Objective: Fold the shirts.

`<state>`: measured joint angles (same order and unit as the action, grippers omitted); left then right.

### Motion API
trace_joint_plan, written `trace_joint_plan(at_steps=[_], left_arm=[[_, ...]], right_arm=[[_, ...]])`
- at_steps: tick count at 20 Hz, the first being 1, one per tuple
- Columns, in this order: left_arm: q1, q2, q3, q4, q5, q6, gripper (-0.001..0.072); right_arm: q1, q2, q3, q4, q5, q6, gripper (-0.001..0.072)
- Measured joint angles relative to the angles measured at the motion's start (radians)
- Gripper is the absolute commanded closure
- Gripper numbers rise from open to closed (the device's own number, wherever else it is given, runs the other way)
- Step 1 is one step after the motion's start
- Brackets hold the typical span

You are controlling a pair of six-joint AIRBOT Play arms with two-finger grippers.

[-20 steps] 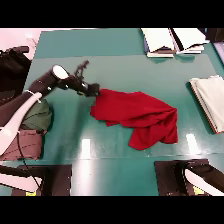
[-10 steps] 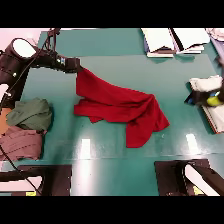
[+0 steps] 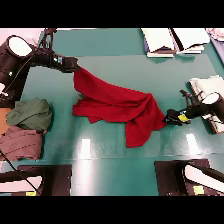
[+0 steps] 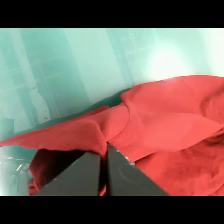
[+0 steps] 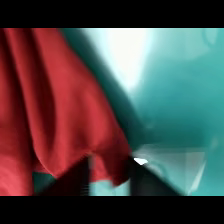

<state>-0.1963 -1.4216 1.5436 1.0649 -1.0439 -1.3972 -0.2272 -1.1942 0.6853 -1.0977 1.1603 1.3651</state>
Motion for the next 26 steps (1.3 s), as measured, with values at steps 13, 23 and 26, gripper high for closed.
trace_joint_plan(at_steps=[13, 23, 26], left_arm=[[0.0, 0.403, 0.306, 0.246, 0.051, -0.064, 0.0686], [0.0, 0.668, 0.483, 0.282, 0.09, -0.086, 0.0686], [0.0, 0.638, 0.464, 0.313, 0.068, -0.091, 0.0686]], right_arm=[[0.102, 0.321, 0.669, -0.119, -0.035, -0.006, 0.0692], [0.103, 0.452, 1.054, -0.238, 0.08, 0.046, 0.0693], [0.103, 0.393, 1.099, -0.253, 0.177, 0.067, 0.0693]])
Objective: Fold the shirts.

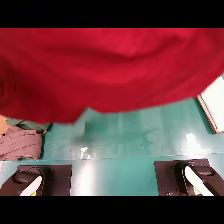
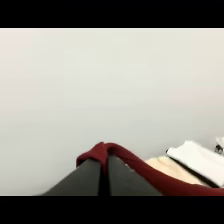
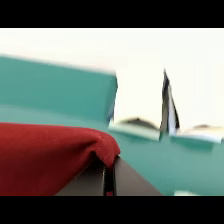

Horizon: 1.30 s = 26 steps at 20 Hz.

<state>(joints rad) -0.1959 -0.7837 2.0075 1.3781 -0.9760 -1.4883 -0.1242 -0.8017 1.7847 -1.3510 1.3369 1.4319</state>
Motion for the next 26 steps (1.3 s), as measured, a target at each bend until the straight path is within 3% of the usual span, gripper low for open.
trace_joint_plan(at_steps=[7, 9, 13, 14, 15, 16, 19, 22, 26], left_arm=[[0.0, -0.357, -0.176, 0.051, -0.142, -0.004, 0.0685], [0.0, -0.504, -0.212, 0.051, -0.129, -0.004, 0.0685], [0.001, -0.74, -0.24, 0.051, -0.077, -0.006, 0.0682], [0.004, -0.774, -0.243, 0.053, -0.061, -0.007, 0.0561], [0.008, -0.795, -0.243, 0.053, -0.04, -0.01, 0.0244], [0.015, -0.815, -0.24, 0.053, -0.031, -0.016, 0.0147], [0.057, -0.838, -0.195, 0.053, -0.063, -0.047, 0.0147], [0.112, -0.82, -0.174, 0.051, -0.177, -0.063, 0.0144], [0.146, -0.708, -0.348, 0.047, -0.286, -0.071, 0.0143]], right_arm=[[0.0, -0.288, -0.02, -0.013, 0.271, 0.077, 0.0693], [0.0, -0.374, -0.098, -0.014, 0.278, 0.089, 0.0692], [0.0, -0.534, -0.238, -0.012, 0.147, 0.1, 0.0692], [0.0, -0.57, -0.249, -0.011, 0.105, 0.101, 0.0682], [0.0, -0.601, -0.25, -0.01, 0.065, 0.103, 0.0519], [0.0, -0.627, -0.239, -0.008, 0.037, 0.103, 0.0333], [-0.002, -0.681, -0.166, -0.005, -0.01, 0.103, 0.0322], [-0.009, -0.684, -0.111, -0.004, 0.009, 0.082, 0.0323], [-0.012, -0.588, -0.206, 0.006, 0.059, 0.038, 0.0323]])
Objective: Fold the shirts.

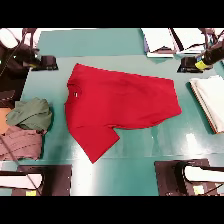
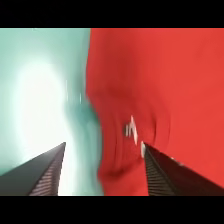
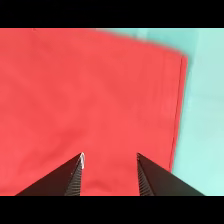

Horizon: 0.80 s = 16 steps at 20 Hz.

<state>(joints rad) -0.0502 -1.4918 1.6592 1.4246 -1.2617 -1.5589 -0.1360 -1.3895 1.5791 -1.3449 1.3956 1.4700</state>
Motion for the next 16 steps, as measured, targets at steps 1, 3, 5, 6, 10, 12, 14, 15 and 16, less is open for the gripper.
trace_joint_plan(at_steps=[1, 3, 5, 6, 10, 12, 14, 15, 16], left_arm=[[0.003, 0.04, -0.08, -0.001, -0.01, -0.001, 0.0143], [0.008, 0.144, -0.271, -0.009, -0.004, -0.005, 0.0143], [0.01, 0.248, -0.475, -0.025, 0.013, -0.012, 0.0143], [0.011, 0.3, -0.575, -0.045, 0.03, -0.015, 0.0143], [0.012, 0.427, -0.883, -0.172, 0.118, -0.019, 0.0144], [0.012, 0.449, -0.983, -0.251, 0.176, -0.013, 0.0144], [0.012, 0.461, -1.052, -0.33, 0.224, 0.01, 0.0145], [0.011, 0.465, -1.074, -0.368, 0.242, 0.024, 0.0144], [0.005, 0.467, -1.09, -0.398, 0.259, 0.039, 0.0145]], right_arm=[[0.0, 0.037, -0.048, 0.018, 0.005, -0.01, 0.0324], [0.0, 0.106, -0.143, 0.042, 0.006, -0.021, 0.0324], [0.0, 0.179, -0.237, 0.067, -0.01, -0.032, 0.0324], [0.001, 0.209, -0.274, 0.073, -0.021, -0.034, 0.0324], [0.003, 0.305, -0.378, 0.089, -0.065, -0.039, 0.0324], [0.003, 0.336, -0.399, 0.093, -0.072, -0.04, 0.0324], [0.003, 0.359, -0.411, 0.095, -0.076, -0.04, 0.0324], [0.003, 0.368, -0.415, 0.096, -0.079, -0.041, 0.0324], [0.003, 0.377, -0.417, 0.096, -0.079, -0.041, 0.0324]])
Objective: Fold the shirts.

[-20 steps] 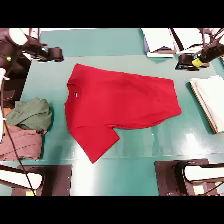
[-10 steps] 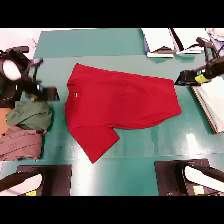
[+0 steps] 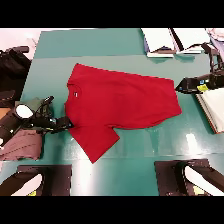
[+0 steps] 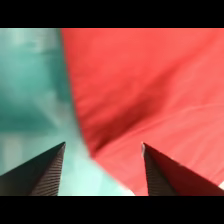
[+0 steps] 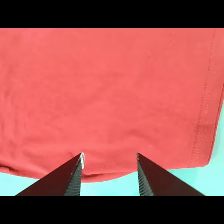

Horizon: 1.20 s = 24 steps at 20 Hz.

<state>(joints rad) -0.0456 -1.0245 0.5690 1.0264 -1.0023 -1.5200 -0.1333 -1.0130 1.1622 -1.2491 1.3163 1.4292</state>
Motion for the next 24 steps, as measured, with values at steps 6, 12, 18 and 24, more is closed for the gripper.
trace_joint_plan(at_steps=[6, 12, 18, 24], left_arm=[[-0.086, 0.006, -0.026, -0.069, 0.047, 0.038, 0.0685], [-0.104, 0.01, 0.084, -0.059, 0.04, 0.045, 0.0685], [-0.108, 0.01, 0.133, -0.053, 0.034, 0.052, 0.0685], [-0.108, 0.01, 0.14, -0.053, 0.039, 0.054, 0.0685]], right_arm=[[-0.012, 0.022, -0.009, 0.0, 0.013, 0.0, 0.0324], [-0.179, 0.021, -0.183, -0.001, 0.049, 0.001, 0.0165], [-0.313, -0.086, -0.414, 0.11, -0.037, -0.029, 0.023], [-0.227, -0.226, -0.426, 0.232, -0.183, -0.056, 0.0546]])
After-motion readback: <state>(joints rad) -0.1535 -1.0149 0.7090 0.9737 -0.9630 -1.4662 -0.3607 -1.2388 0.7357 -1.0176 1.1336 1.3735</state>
